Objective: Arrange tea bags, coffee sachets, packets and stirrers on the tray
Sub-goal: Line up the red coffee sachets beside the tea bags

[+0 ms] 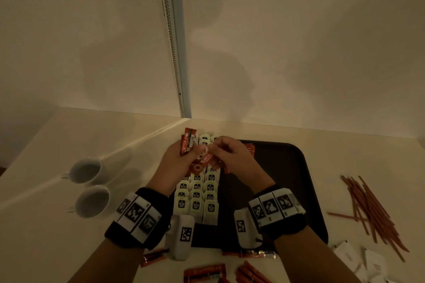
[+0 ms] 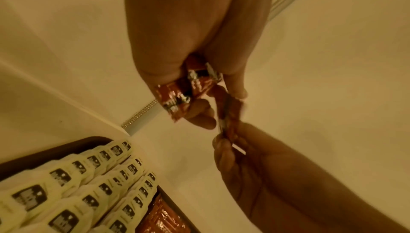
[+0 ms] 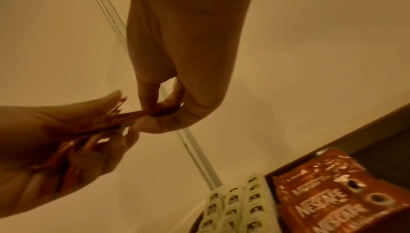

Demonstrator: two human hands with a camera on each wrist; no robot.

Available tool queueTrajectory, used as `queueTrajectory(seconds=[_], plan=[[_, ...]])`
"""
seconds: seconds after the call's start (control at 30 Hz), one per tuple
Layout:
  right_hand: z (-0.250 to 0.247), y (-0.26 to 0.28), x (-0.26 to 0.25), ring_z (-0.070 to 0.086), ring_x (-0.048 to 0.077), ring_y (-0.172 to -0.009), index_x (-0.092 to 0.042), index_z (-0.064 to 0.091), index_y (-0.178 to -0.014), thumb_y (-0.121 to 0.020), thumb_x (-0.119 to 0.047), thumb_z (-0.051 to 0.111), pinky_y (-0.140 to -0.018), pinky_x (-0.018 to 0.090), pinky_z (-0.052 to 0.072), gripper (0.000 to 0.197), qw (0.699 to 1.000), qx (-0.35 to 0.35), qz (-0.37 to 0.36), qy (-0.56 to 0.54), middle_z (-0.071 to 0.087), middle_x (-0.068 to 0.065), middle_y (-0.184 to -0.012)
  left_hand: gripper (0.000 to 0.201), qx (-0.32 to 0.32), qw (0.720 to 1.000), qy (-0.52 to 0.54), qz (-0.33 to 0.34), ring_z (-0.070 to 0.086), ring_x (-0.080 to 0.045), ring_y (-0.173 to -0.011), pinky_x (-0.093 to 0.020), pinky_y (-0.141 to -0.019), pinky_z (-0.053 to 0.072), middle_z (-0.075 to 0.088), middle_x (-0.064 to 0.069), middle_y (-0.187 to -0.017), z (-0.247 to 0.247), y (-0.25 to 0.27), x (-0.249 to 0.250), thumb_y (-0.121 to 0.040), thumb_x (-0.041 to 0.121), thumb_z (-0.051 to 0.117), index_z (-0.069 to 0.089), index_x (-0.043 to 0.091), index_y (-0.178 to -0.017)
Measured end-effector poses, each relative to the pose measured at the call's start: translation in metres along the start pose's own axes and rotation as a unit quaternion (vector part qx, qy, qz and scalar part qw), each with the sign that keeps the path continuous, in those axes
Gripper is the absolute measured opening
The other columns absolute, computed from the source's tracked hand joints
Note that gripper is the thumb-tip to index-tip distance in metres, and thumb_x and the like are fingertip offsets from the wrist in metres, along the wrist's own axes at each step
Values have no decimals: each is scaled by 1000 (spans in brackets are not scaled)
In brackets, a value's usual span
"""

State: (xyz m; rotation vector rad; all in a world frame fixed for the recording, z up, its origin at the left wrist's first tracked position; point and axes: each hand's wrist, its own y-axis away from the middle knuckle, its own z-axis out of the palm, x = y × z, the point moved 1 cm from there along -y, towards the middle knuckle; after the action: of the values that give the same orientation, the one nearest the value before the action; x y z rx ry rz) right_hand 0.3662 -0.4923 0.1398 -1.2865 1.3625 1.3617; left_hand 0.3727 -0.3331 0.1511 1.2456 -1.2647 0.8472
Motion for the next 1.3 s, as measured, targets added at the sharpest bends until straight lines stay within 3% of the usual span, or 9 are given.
queueTrajectory(seconds=[0.13,0.3,0.47,0.7,0.8,0.9,1.07,1.17,1.3], plan=[[-10,11,3,64,10,-81,-1,54,-91,-87,-2,59,-68,18,54,7,997,62,-39,-22,60,14,-97,13,43,990,122,-52,66,-11,-65,-26,-57,48,72,-5,-90,-4,0,-3,-89,25,62,65,15,-97],[-11,19,4,64,18,-86,-11,53,-111,-87,4,58,-77,26,56,29,987,112,-67,-91,61,17,-98,16,7,991,120,-53,61,-6,-56,-15,-48,44,70,2,-71,3,5,-3,-77,12,74,69,11,-92],[-5,21,-1,64,16,-91,-6,58,-110,-88,1,57,-76,21,54,23,985,115,-67,-107,61,9,-99,10,50,991,116,-43,59,-12,-57,-29,-61,46,69,-4,-70,4,2,-7,-76,11,76,70,13,-84],[-2,16,-13,66,18,-77,-12,50,-102,-93,-4,50,-73,32,55,12,902,122,36,-413,65,3,-81,10,-27,993,100,-50,57,-4,-51,-16,-50,43,69,-2,-71,10,8,-5,-80,14,71,68,9,-89],[-5,15,-20,62,27,-81,-15,50,-101,-91,-8,55,-69,36,53,13,965,100,38,-241,64,8,-91,11,9,988,145,-56,57,-5,-54,-20,-54,44,69,0,-76,6,7,-4,-81,19,71,69,14,-91],[-10,20,-36,64,19,-73,-13,54,-97,-84,-8,66,-73,32,54,18,999,30,9,-1,69,12,-93,17,9,982,184,-42,58,-8,-58,-22,-57,46,69,0,-79,4,4,0,-81,18,69,70,13,-97],[-14,25,-61,62,1,-65,-10,65,-87,-73,-13,79,-61,9,47,20,981,26,-72,177,69,4,-81,5,11,979,203,-15,58,-9,-55,-21,-56,47,63,0,-60,9,7,1,-85,13,64,66,8,-87],[-22,31,-68,64,3,-77,-19,68,-88,-77,-15,75,-67,12,50,14,975,74,-128,168,69,-5,-87,11,21,964,264,-20,62,-18,-67,-34,-72,50,67,-4,-69,8,8,0,-78,19,67,66,11,-85],[-19,35,-71,62,6,-82,-27,68,-86,-78,-14,74,-72,13,48,16,955,111,-189,200,68,-8,-87,21,-18,965,261,31,66,-9,-63,-21,-58,53,71,0,-71,8,11,7,-75,19,62,65,11,-94]])
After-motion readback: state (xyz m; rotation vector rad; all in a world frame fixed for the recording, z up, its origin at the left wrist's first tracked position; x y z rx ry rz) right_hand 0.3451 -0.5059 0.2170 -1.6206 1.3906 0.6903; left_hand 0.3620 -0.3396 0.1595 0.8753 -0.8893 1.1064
